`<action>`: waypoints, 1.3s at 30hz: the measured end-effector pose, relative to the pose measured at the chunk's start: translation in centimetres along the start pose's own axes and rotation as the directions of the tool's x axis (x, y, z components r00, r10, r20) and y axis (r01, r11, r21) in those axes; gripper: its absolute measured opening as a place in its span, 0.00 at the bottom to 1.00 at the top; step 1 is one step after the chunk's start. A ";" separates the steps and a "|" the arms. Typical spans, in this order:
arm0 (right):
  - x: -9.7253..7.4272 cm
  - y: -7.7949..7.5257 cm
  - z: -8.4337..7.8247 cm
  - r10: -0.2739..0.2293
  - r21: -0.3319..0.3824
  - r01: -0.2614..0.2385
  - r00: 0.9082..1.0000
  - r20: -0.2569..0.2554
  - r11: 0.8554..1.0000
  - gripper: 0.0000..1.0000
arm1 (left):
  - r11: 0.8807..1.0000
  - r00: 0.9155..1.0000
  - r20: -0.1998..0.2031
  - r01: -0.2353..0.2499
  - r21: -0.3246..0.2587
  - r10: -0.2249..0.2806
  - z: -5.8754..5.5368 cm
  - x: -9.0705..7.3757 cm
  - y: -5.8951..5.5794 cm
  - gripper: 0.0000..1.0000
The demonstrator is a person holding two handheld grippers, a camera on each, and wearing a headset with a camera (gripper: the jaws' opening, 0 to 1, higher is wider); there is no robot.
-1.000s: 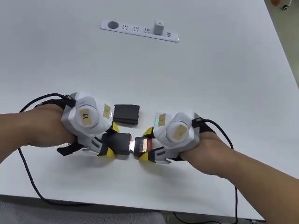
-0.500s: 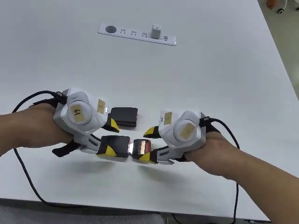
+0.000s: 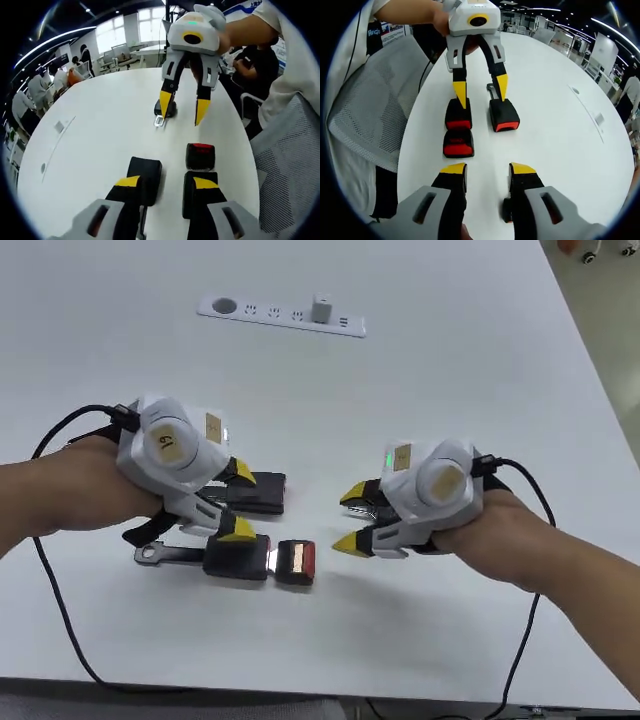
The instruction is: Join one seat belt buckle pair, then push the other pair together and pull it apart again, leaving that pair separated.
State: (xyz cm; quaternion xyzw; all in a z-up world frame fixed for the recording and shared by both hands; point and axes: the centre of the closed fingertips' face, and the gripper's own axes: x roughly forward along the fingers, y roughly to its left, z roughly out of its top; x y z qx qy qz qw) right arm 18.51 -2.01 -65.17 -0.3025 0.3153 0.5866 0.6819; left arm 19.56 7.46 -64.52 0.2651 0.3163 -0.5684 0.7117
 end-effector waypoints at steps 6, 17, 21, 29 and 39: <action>-1.0 -2.3 -2.0 -0.031 0.028 0.032 0.999 -0.026 0.999 0.30 | 1.000 1.000 -0.016 -0.002 0.026 0.002 -0.4 0.7 1.1 0.39; -1.9 -4.5 -5.6 -0.035 0.038 0.039 0.995 -0.096 0.999 0.32 | 0.999 0.999 -0.041 0.032 0.044 -0.030 -0.8 2.1 3.0 0.42; -1.6 -4.8 -6.5 -0.024 0.049 0.030 0.994 -0.107 0.998 0.33 | 0.998 0.997 -0.057 0.049 0.043 -0.047 -1.0 2.5 3.1 0.42; -1.1 -4.7 -7.9 0.013 0.044 -0.007 0.991 -0.134 0.999 0.32 | 0.993 0.989 -0.126 0.085 0.086 -0.074 -2.8 3.2 3.0 0.40; -0.9 -4.6 -8.0 0.042 0.016 -0.040 0.990 -0.132 0.999 0.32 | 0.992 0.986 -0.143 0.095 0.088 -0.081 -2.9 3.6 3.2 0.35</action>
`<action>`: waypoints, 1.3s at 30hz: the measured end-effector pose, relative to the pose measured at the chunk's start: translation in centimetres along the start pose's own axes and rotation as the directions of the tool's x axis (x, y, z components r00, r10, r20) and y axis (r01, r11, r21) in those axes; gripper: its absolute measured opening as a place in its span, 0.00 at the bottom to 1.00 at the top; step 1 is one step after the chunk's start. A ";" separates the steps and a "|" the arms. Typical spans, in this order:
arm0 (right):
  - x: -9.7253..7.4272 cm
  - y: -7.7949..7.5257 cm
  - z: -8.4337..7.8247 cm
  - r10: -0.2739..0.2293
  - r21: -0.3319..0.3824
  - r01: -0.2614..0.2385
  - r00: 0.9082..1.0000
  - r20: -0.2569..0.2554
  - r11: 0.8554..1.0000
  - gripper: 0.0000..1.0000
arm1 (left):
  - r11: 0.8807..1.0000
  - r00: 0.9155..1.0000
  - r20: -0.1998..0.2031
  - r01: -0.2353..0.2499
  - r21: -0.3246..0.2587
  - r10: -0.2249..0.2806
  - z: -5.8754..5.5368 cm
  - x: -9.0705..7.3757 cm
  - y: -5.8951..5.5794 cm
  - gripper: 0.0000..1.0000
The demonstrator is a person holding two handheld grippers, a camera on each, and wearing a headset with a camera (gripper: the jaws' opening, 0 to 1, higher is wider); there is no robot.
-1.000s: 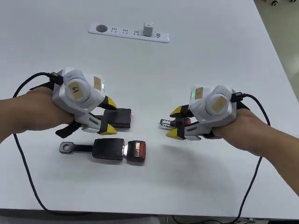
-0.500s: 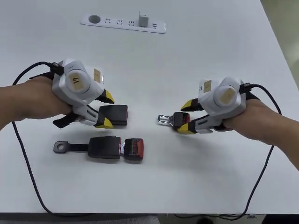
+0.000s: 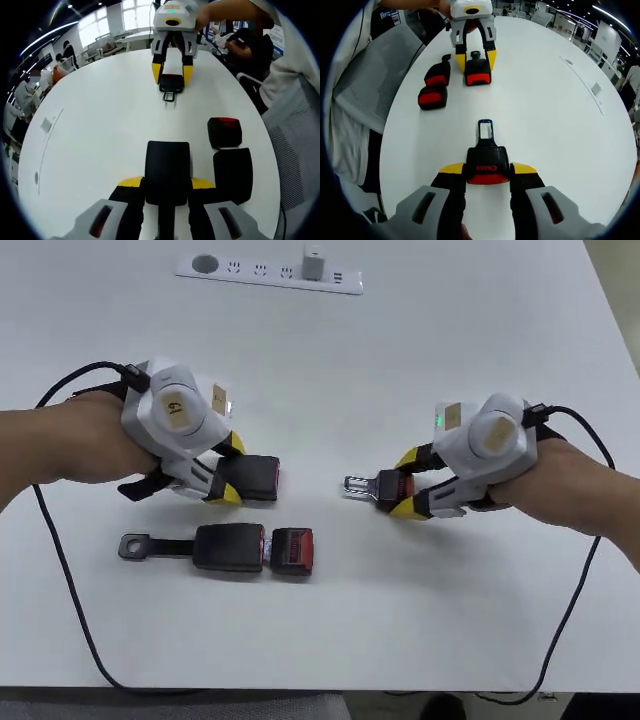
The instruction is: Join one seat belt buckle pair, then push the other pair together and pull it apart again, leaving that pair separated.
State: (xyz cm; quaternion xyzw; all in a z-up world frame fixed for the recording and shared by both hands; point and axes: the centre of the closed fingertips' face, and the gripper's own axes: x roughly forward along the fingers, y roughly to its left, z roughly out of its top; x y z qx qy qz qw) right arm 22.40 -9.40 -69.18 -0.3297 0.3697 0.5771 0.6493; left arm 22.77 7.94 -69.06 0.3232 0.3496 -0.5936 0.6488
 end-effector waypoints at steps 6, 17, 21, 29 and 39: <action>0.0 0.3 0.2 0.004 -0.016 -0.004 1.000 -0.008 1.000 0.33 | 1.000 1.000 0.007 -0.002 -0.016 0.002 -0.1 0.1 0.0 0.34; 0.4 -0.1 0.3 0.007 -0.028 -0.008 1.000 -0.012 1.000 0.32 | 1.000 1.000 0.009 0.006 -0.007 -0.006 -0.1 0.1 -0.1 0.34; 0.3 -0.3 0.6 -0.003 -0.017 0.003 1.000 -0.005 1.000 0.32 | 1.000 1.000 0.008 0.006 -0.007 -0.006 0.1 0.0 -0.3 0.34; 1.4 -0.4 2.1 0.001 -0.026 0.000 1.000 0.020 1.000 0.32 | 1.000 1.000 0.004 0.000 -0.012 0.000 0.1 0.0 -0.2 0.34; 2.9 0.6 5.0 0.019 -0.054 -0.017 0.999 0.047 0.998 0.32 | 1.000 1.000 -0.002 -0.003 -0.015 0.003 0.1 0.0 -0.2 0.34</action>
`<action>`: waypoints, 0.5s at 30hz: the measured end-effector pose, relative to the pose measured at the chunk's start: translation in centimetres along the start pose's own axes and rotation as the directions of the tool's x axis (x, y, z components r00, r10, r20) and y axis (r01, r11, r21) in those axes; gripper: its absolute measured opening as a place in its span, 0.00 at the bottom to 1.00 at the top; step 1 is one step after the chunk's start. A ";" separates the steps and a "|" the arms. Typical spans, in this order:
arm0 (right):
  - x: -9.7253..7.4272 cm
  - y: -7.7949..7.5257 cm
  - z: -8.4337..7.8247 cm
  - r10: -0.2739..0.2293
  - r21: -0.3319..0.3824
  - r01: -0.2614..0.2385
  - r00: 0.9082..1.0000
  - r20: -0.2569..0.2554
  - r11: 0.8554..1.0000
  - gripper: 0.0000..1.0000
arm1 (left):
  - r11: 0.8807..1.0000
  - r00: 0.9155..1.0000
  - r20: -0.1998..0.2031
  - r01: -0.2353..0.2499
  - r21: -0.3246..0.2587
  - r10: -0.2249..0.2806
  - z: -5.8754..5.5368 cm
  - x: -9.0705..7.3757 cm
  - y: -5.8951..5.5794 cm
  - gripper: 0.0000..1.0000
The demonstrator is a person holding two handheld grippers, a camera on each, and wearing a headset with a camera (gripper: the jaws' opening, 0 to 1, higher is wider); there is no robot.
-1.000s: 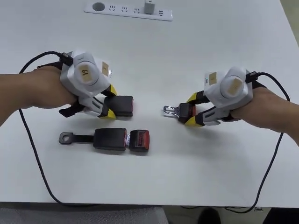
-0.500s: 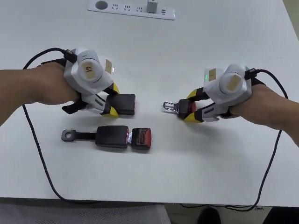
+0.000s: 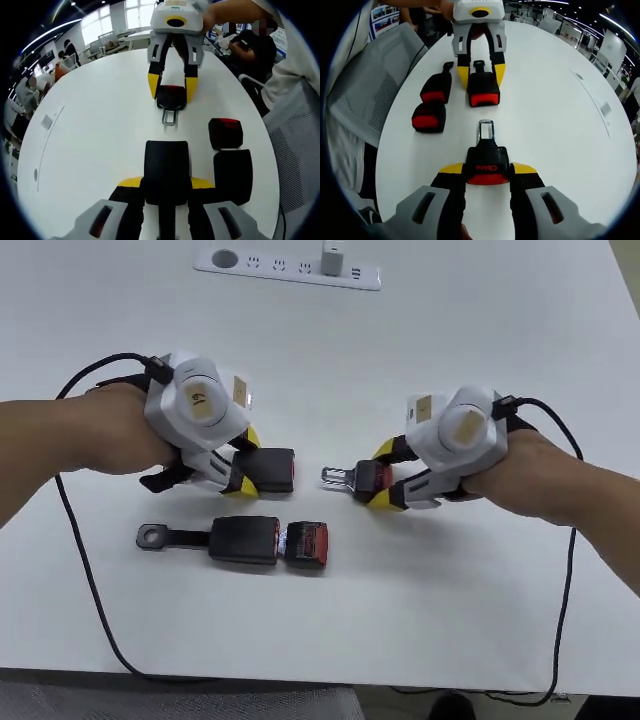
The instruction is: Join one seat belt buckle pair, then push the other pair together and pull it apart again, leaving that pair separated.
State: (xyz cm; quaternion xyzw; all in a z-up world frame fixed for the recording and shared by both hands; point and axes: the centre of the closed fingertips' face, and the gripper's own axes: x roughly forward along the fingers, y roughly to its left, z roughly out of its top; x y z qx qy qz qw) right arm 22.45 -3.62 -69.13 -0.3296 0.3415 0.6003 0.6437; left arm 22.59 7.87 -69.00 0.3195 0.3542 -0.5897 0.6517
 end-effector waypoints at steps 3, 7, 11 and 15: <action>0.6 0.2 0.8 0.004 -0.006 -0.004 1.000 0.009 1.000 0.32 | 1.000 1.000 0.002 0.001 0.002 -0.001 -0.1 0.0 0.1 0.34; 0.8 0.5 1.7 0.004 -0.006 -0.004 1.000 0.017 1.000 0.32 | 1.000 1.000 0.003 0.003 0.004 -0.003 -0.1 0.0 0.0 0.34; 1.4 0.2 2.0 0.002 -0.004 -0.002 1.000 0.023 1.000 0.32 | 1.000 1.000 0.000 0.008 0.013 -0.008 0.0 0.1 0.0 0.34; 1.4 0.3 2.4 0.002 -0.005 -0.002 1.000 0.026 1.000 0.32 | 1.000 1.000 -0.008 0.013 0.018 -0.013 -0.1 0.2 0.0 0.33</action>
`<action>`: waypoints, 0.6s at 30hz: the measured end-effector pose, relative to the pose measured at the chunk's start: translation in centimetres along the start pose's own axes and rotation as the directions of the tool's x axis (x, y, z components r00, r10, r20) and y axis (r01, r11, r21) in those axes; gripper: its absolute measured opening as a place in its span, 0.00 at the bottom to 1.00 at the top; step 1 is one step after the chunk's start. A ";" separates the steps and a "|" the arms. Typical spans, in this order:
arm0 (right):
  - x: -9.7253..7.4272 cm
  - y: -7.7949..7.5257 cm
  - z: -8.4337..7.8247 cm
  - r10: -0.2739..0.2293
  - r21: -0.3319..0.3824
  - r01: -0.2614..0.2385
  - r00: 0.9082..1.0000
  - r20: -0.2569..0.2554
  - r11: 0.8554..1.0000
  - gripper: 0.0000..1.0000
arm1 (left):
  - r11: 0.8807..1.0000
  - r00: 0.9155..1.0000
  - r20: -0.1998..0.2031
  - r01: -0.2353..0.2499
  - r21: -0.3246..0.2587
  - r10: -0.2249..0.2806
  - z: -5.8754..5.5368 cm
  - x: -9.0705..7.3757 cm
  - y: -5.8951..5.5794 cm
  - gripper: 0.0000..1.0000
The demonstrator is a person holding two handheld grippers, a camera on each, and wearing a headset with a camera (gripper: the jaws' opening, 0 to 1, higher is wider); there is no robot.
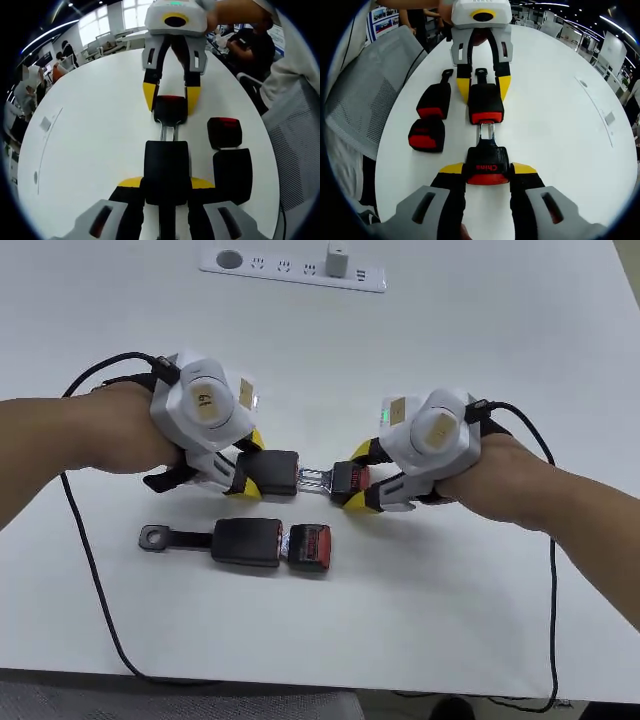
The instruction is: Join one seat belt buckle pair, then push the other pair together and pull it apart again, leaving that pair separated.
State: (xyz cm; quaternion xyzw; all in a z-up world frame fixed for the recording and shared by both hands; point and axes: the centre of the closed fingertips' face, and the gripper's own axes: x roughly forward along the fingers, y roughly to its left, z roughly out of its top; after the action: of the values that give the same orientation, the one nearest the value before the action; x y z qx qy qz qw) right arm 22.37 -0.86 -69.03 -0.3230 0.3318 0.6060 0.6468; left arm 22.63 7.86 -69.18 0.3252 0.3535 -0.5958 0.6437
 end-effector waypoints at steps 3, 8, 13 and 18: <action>0.0 -0.1 0.2 -0.003 -0.007 0.003 1.000 -0.003 1.000 0.32 | 1.000 1.000 -0.004 0.005 0.004 -0.005 0.0 0.1 0.0 0.33; 0.2 -0.1 0.0 -0.001 -0.007 0.001 1.000 0.000 1.000 0.32 | 1.000 1.000 -0.003 0.007 0.004 -0.007 0.0 0.0 0.0 0.34; 0.0 0.0 0.3 -0.004 -0.013 0.004 1.000 -0.001 1.000 0.32 | 1.000 1.000 0.001 0.007 0.005 -0.007 0.1 0.0 -0.1 0.34; 0.3 0.3 0.9 0.002 -0.017 -0.002 1.000 0.015 1.000 0.32 | 1.000 1.000 -0.001 0.013 0.009 -0.013 0.1 0.0 -0.1 0.33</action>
State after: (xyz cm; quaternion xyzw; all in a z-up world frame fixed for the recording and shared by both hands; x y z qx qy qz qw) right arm 22.13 0.08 -68.75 -0.3237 0.3223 0.6117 0.6459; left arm 22.54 7.79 -69.14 0.3261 0.3531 -0.6013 0.6383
